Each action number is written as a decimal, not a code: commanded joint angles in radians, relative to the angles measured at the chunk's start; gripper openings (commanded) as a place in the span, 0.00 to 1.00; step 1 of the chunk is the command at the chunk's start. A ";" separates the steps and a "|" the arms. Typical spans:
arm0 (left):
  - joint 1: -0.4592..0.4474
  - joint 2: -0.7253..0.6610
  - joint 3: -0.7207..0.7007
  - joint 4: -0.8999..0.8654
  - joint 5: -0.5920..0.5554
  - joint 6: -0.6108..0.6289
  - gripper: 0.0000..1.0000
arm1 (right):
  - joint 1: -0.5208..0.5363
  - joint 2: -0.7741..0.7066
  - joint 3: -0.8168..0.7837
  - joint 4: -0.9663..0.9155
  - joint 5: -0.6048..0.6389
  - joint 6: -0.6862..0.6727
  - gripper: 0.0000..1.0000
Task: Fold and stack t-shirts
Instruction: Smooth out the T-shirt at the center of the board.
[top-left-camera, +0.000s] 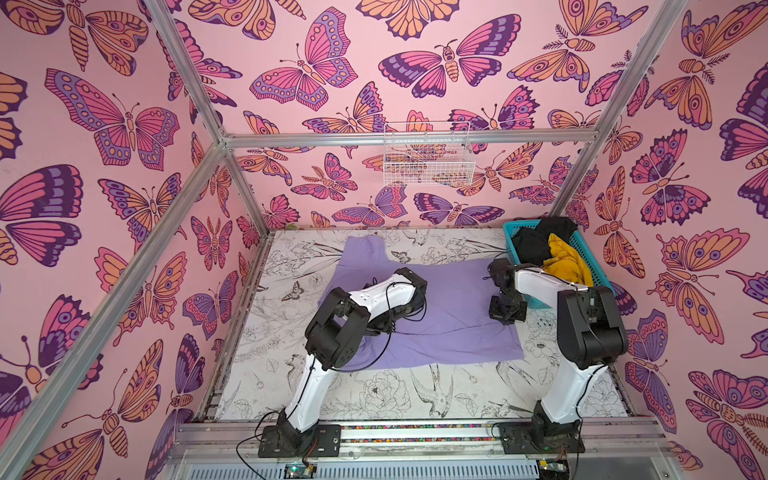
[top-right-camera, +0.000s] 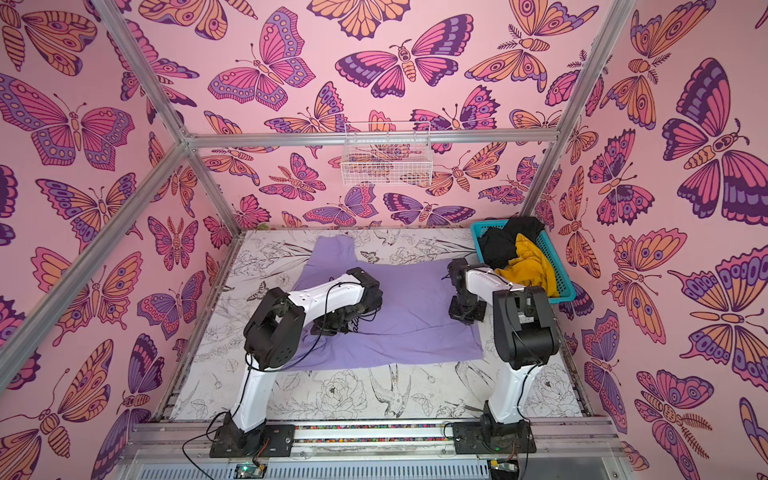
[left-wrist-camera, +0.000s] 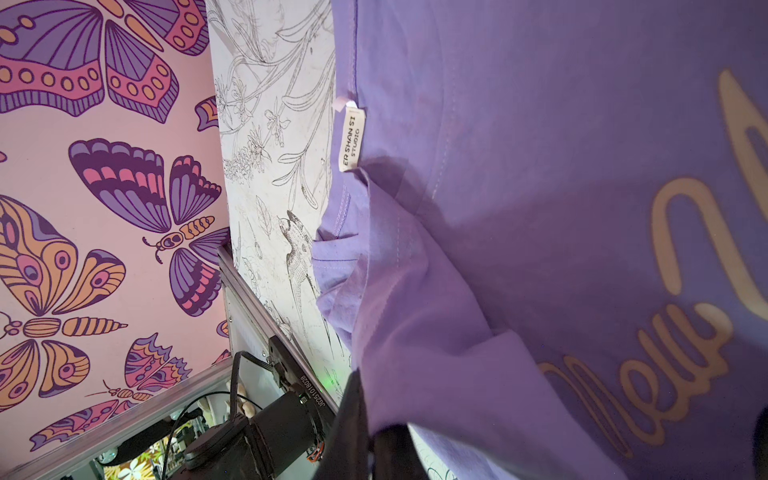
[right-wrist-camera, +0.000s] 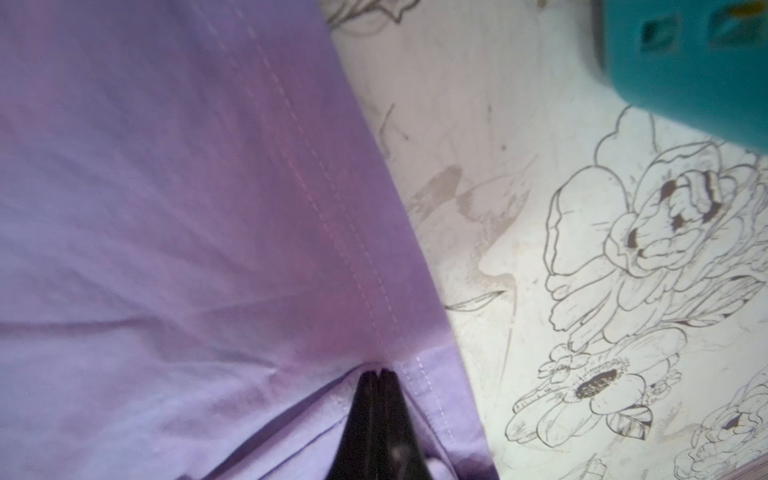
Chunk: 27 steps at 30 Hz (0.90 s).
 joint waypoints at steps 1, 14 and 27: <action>-0.004 -0.031 -0.004 -0.058 -0.007 -0.015 0.03 | -0.007 -0.021 0.007 -0.027 0.022 -0.007 0.00; -0.006 -0.036 -0.018 -0.024 -0.002 -0.005 0.03 | -0.007 -0.210 -0.032 -0.147 0.173 0.059 0.00; -0.007 -0.048 -0.067 -0.023 0.011 -0.014 0.03 | -0.008 -0.001 0.115 -0.097 0.162 0.011 0.00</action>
